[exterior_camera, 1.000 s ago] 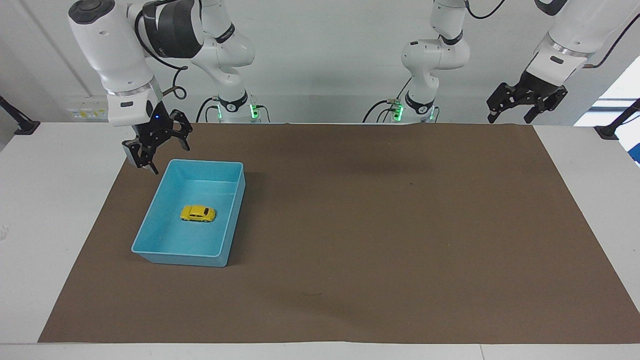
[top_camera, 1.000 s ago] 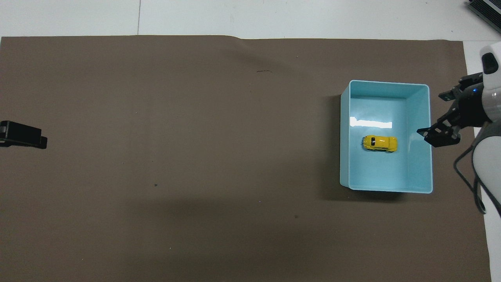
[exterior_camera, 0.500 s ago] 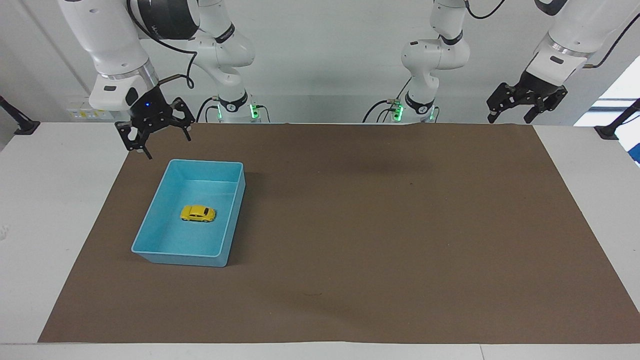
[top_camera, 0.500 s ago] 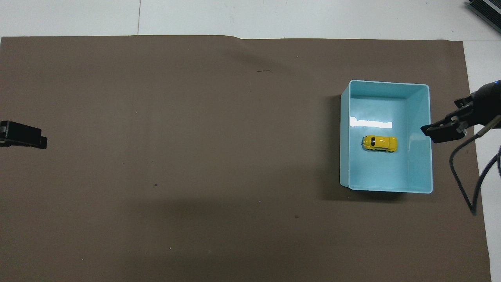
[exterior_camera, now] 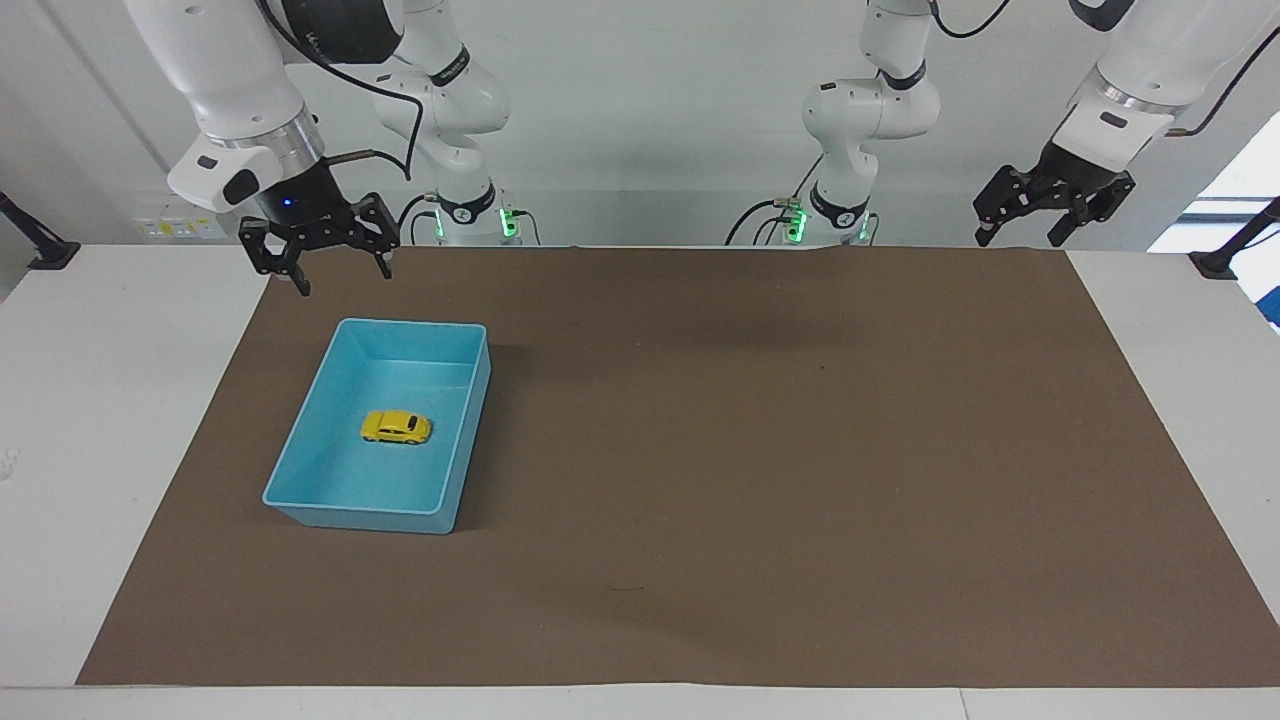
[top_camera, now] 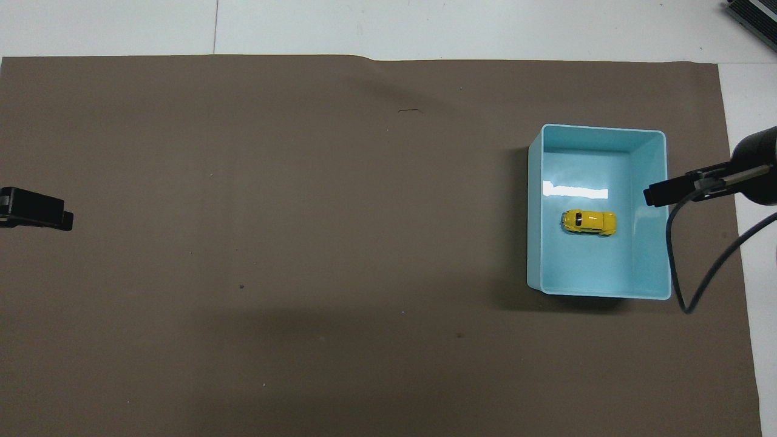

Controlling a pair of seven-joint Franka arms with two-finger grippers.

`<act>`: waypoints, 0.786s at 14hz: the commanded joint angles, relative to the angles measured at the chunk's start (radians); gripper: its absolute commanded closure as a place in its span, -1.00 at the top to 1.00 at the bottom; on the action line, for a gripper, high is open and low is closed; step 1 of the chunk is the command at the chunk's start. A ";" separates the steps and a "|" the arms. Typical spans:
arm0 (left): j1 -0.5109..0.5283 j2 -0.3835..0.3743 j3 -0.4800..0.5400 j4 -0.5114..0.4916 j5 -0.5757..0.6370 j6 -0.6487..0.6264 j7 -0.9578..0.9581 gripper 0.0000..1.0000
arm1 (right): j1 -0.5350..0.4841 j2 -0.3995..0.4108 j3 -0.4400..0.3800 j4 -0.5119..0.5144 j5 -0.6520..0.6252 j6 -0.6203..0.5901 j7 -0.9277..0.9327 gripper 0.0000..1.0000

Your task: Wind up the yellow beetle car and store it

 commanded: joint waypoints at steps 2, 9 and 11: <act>0.017 -0.005 -0.008 -0.005 -0.012 -0.003 0.005 1.00 | -0.005 -0.003 0.002 0.020 0.010 -0.019 0.097 1.00; 0.017 -0.005 -0.008 -0.005 -0.012 -0.003 0.005 1.00 | -0.019 -0.027 -0.028 0.018 0.015 -0.048 0.097 1.00; 0.017 -0.005 -0.008 -0.005 -0.012 -0.003 0.005 1.00 | -0.020 -0.033 -0.045 0.018 0.010 -0.065 0.095 1.00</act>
